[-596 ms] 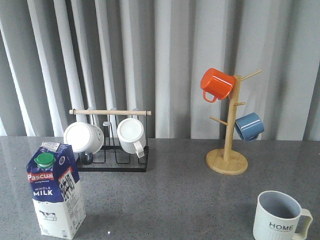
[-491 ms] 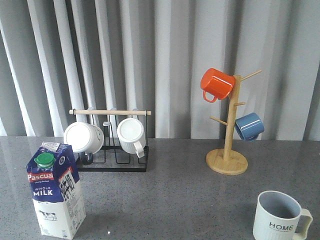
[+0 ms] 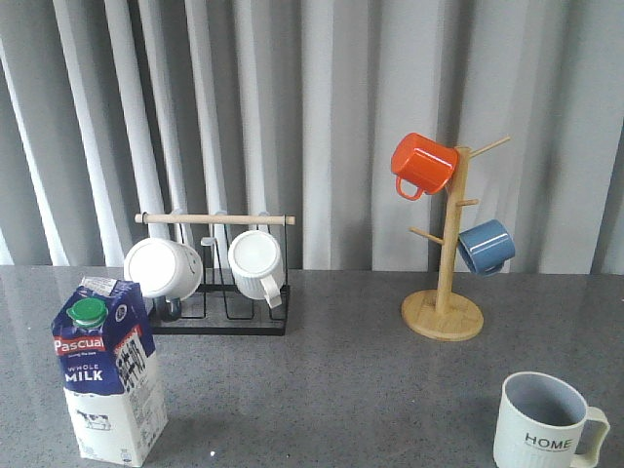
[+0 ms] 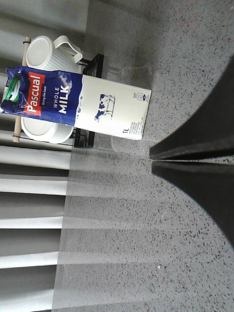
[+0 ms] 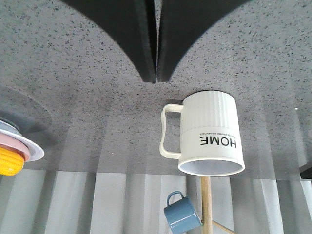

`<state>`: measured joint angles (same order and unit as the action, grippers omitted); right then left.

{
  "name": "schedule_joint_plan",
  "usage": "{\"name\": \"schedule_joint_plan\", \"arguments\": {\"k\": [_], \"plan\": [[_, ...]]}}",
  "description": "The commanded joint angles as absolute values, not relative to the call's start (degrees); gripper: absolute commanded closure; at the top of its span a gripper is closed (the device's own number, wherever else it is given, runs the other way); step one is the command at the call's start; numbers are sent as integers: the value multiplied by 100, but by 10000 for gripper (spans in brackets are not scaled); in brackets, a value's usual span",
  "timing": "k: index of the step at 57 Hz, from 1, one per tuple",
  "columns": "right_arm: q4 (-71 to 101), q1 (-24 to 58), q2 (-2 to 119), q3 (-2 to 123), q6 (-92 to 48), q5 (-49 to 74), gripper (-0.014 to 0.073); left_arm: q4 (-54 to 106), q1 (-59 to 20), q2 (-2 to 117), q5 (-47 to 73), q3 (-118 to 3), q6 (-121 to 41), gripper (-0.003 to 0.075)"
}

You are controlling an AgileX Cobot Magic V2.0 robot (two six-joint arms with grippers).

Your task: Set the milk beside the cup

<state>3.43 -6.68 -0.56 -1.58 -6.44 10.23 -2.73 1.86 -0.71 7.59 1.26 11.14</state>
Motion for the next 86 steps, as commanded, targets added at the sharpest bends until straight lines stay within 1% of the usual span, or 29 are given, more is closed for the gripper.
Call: {"name": "schedule_joint_plan", "arguments": {"k": [1, 20, 28, 33, 39, 43, 47, 52, 55, 63, 67, 74, 86], "plan": [[301, -696, -124, -203, -662, 578, 597, -224, 159, -127, 368, 52, 1124, 727], [312, -696, -124, -203, -662, 533, 597, -224, 159, -127, 306, 44, 1124, 727], [271, -696, -124, -203, -692, 526, 597, -485, 159, -127, -336, 13, 968, 727], [452, -696, -124, -191, -629, 33, 597, -511, 159, -126, -782, -37, 1042, 727], [827, -696, -124, 24, -498, -841, 597, -528, 159, -73, -789, -371, 1131, 727], [749, -696, -68, 392, -602, -1103, 597, -528, 159, 158, -732, -705, 989, 727], [749, -696, 160, 842, -715, -1116, 597, -532, 159, 548, -661, -1140, 958, 727], [905, -696, 695, 1405, -681, -960, 597, -522, 159, 1267, -627, -1809, 985, 727], [1083, -696, 1230, 1887, -653, -625, 597, -522, 159, 1824, -479, -2329, 1013, 727], [1045, -696, 2479, 2867, -734, 606, 597, -528, 159, 3048, 655, -3727, 1013, 727], [1115, -696, 2996, 3107, -724, 826, 597, -521, 81, 3465, 868, -4167, 1014, 727], [1103, -696, 3494, 3140, -729, 773, 597, -527, -163, 3749, 794, -4394, 1014, 727], [1159, -696, 3695, 3140, -721, 951, 597, -527, -349, 3744, 530, -4381, 1014, 727]]}}
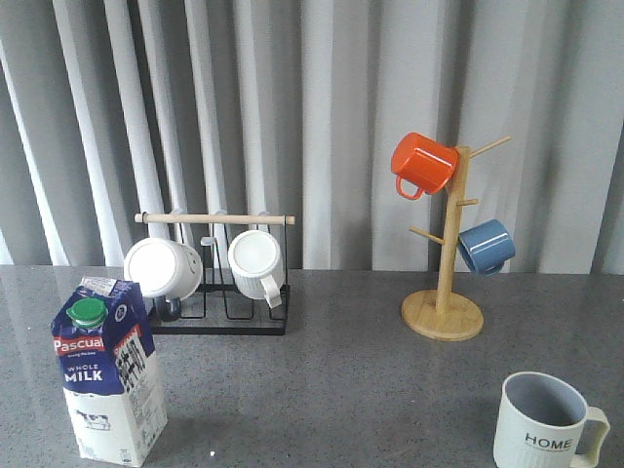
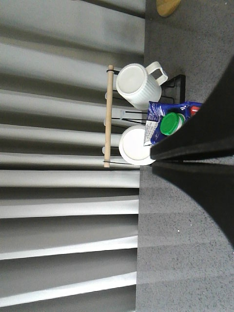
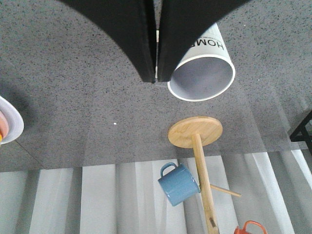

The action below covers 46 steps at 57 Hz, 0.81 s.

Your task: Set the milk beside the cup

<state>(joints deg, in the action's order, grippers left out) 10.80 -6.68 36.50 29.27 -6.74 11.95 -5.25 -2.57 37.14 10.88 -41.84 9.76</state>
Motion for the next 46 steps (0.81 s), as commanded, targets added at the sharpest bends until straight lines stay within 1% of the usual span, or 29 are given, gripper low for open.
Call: {"name": "schedule_joint_plan", "arguments": {"k": [1, 5, 12, 21, 25, 29, 33, 38, 43, 46], "plan": [[1190, -696, 3695, 3140, -715, 1009, 597, -527, -361, 3744, 530, -4381, 1014, 727], [1197, -696, 3710, 3140, -777, 1202, 597, -527, -442, 3744, 523, -4381, 1014, 727], [1073, -696, 3840, 3140, -1081, 1196, 596, -531, -552, 3744, 383, -4381, 1014, 727], [1059, -696, 3857, 3140, -1123, 1132, 591, -544, -596, 3750, 110, -4381, 1008, 727], [1023, -696, 3857, 3140, -1157, 1018, 578, -550, -596, 3750, 201, -4381, 1002, 724], [1007, -696, 3857, 3140, -1263, 927, 545, -572, -599, 3750, 294, -4381, 1002, 716], [1016, -696, 3857, 3158, -1322, 868, 493, -572, -650, 3750, 384, -4381, 981, 699], [1016, -696, 3857, 3158, -1333, 784, 391, -702, -716, 3755, 584, -4381, 960, 654], [1020, -696, 3865, 3158, -1333, 689, 245, -1007, -753, 3815, 885, -4381, 960, 580], [1020, -696, 3865, 3158, -1333, 642, 172, -1136, -753, 3837, 1011, -4381, 965, 517]]}}
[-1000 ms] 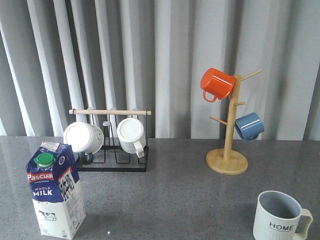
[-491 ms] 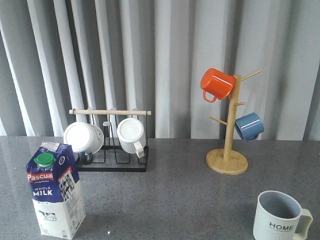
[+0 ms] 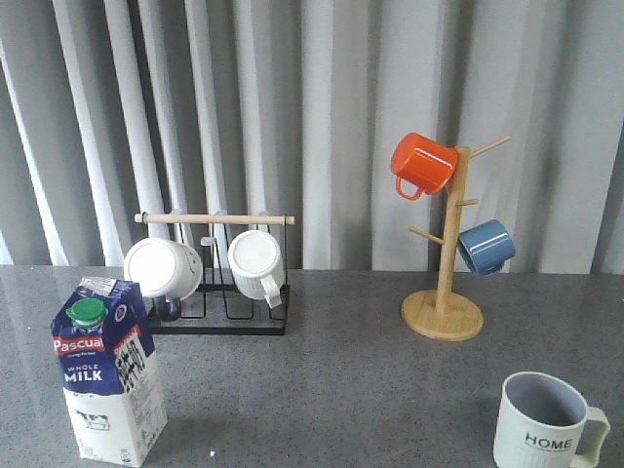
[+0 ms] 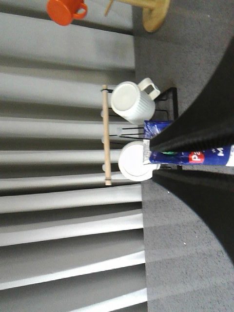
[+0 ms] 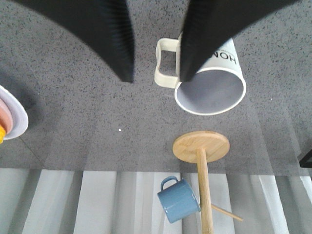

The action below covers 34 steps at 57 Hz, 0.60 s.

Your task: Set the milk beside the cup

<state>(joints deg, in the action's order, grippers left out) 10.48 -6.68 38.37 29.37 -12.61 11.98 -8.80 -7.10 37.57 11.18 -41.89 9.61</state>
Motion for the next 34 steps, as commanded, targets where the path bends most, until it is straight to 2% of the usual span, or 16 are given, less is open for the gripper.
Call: {"name": "schedule_joint_plan", "arguments": {"k": [1, 4, 9, 13, 17, 23, 34], "plan": [[1020, -696, 3865, 3158, -1328, 618, 143, -1175, -753, 3881, 1055, -4381, 970, 500], [1037, -696, 3865, 3158, -1329, 573, 76, -1182, -753, 3933, 1128, -4381, 970, 420], [1042, -696, 3865, 3158, -1329, 471, 11, -1167, -760, 4035, 1189, -4381, 997, 281], [1042, -696, 3865, 3152, -1329, 242, -2, -1167, -829, 4123, 1255, -4381, 1027, 180], [1117, -696, 3865, 3152, -1245, 73, -1, -1167, -883, 4161, 1330, -4381, 1021, 115], [1271, -696, 3875, 3152, -1121, 262, -1, -1167, -921, 4259, 1392, -4381, 1021, 83], [1165, -696, 4395, 3139, -1379, 406, -1, -1122, -921, 4271, 1393, -4381, 1030, 118]]}}
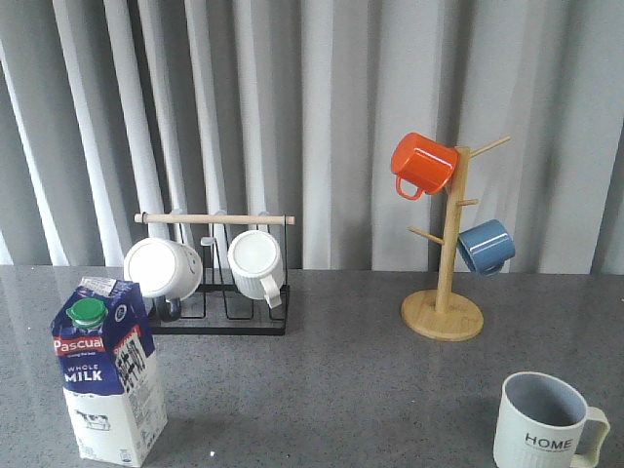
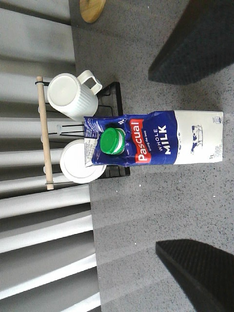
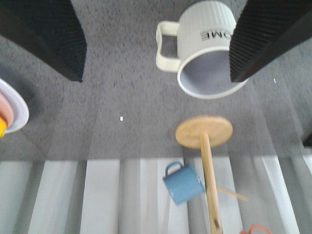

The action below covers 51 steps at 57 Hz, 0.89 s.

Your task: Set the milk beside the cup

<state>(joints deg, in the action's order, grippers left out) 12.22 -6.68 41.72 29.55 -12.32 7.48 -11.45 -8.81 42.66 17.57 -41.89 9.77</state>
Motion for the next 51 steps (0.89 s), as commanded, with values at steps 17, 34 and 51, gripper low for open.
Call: {"name": "schedule_joint_plan", "arguments": {"k": [17, 34, 51], "plan": [[1165, -696, 5318, 2909, -1525, -222, -1, -972, -925, 4259, 1255, -4232, 1142, 190], [1130, -696, 5735, 2110, -1592, -1873, 0, -972, -925, 4259, 648, -3682, 1181, 197], [325, -696, 6297, 2057, -1455, -2201, 0, -977, -925, 4259, 407, -3628, 1175, 197]]}}
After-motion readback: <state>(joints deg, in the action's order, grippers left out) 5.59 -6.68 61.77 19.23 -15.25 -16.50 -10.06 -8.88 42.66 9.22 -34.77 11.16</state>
